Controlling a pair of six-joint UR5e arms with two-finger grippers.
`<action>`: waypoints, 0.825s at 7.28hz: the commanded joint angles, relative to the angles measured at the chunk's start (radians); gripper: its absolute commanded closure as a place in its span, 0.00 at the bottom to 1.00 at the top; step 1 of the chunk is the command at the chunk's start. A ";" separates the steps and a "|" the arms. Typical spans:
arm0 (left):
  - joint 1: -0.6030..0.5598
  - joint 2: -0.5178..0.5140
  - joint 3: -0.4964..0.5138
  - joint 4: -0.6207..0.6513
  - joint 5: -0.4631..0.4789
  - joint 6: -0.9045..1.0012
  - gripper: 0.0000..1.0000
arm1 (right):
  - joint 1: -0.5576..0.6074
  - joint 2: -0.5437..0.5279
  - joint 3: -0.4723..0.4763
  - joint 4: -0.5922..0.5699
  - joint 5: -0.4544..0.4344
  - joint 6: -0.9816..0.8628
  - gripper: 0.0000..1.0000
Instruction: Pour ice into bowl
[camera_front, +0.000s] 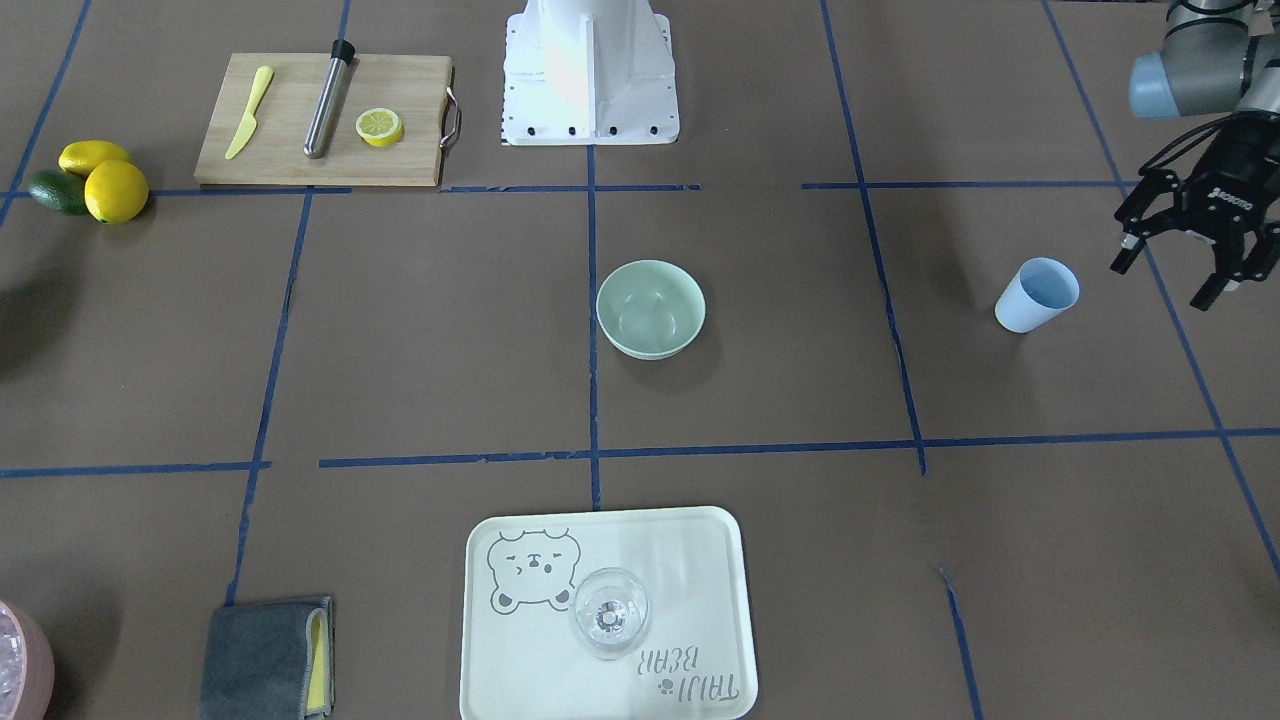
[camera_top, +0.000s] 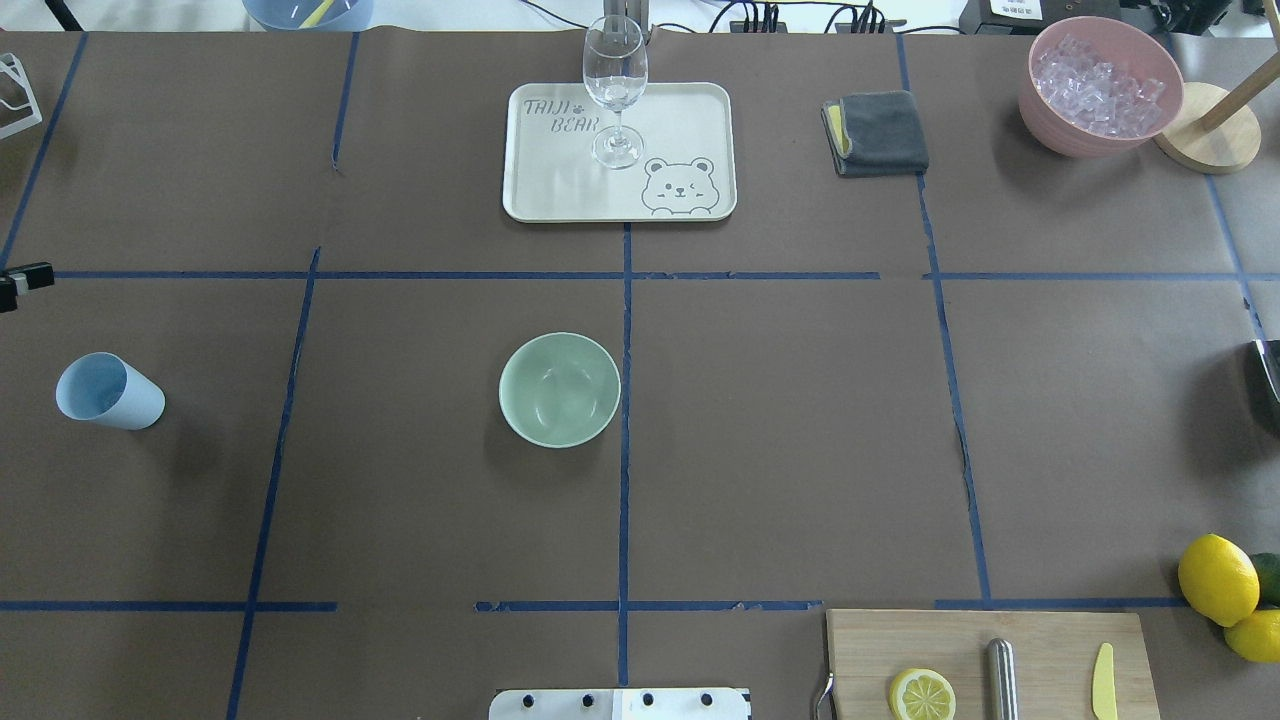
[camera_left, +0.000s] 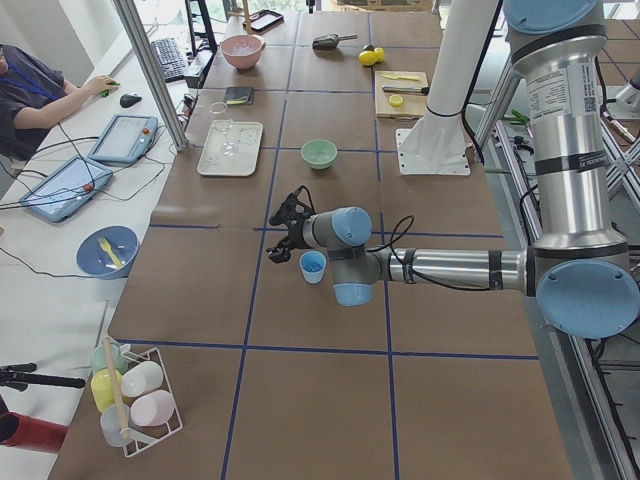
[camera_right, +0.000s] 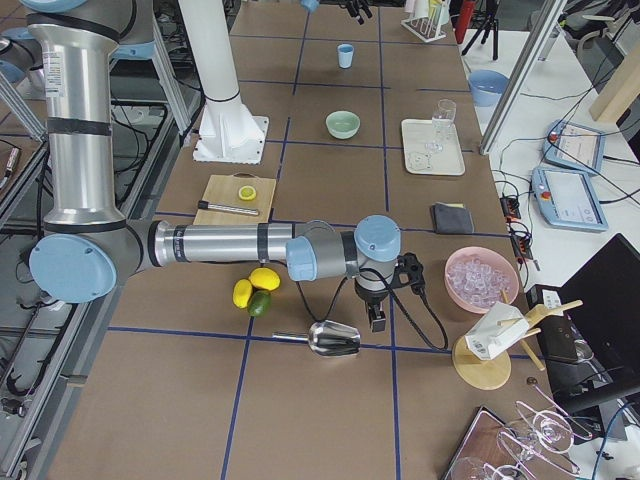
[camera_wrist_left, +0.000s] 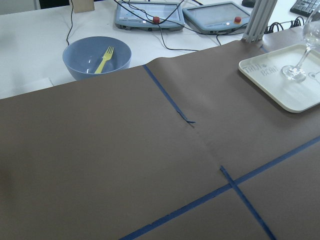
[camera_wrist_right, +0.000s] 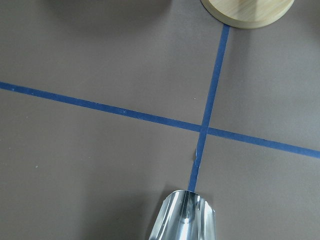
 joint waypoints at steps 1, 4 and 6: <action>0.233 0.092 -0.015 -0.093 0.364 -0.068 0.00 | 0.000 -0.009 0.004 0.000 0.000 -0.001 0.00; 0.438 0.161 -0.015 -0.149 0.742 -0.100 0.00 | 0.002 -0.023 0.011 0.000 0.000 -0.001 0.00; 0.612 0.161 0.007 -0.140 0.938 -0.216 0.00 | 0.002 -0.034 0.021 0.000 0.000 0.001 0.00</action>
